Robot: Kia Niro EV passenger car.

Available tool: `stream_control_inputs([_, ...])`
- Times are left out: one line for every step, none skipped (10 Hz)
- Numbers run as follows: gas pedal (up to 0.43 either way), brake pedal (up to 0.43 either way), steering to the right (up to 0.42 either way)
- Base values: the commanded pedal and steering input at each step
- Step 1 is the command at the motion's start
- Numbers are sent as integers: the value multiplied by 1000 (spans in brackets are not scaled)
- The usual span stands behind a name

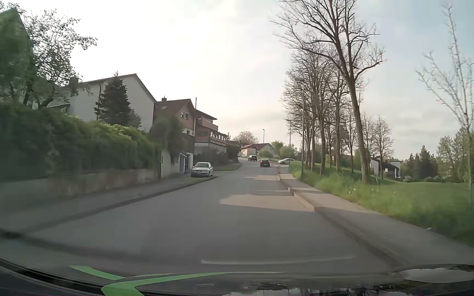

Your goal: Follow the waypoints while adhering to traffic rules and regulations

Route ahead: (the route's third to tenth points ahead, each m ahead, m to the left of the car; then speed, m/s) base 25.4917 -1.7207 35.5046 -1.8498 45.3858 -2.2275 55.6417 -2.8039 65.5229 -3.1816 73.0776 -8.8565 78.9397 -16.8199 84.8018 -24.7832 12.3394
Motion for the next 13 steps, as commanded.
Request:
stream_control_inputs([0,0,12])
stream_control_inputs([0,0,12])
stream_control_inputs([0,0,12])
stream_control_inputs([0,0,12])
stream_control_inputs([0,0,12])
stream_control_inputs([0,0,12])
stream_control_inputs([0,0,12])
stream_control_inputs([0,0,13])
stream_control_inputs([0,0,16])
stream_control_inputs([0,0,16])
stream_control_inputs([0,0,16])
stream_control_inputs([0,0,18])
stream_control_inputs([0,0,21])
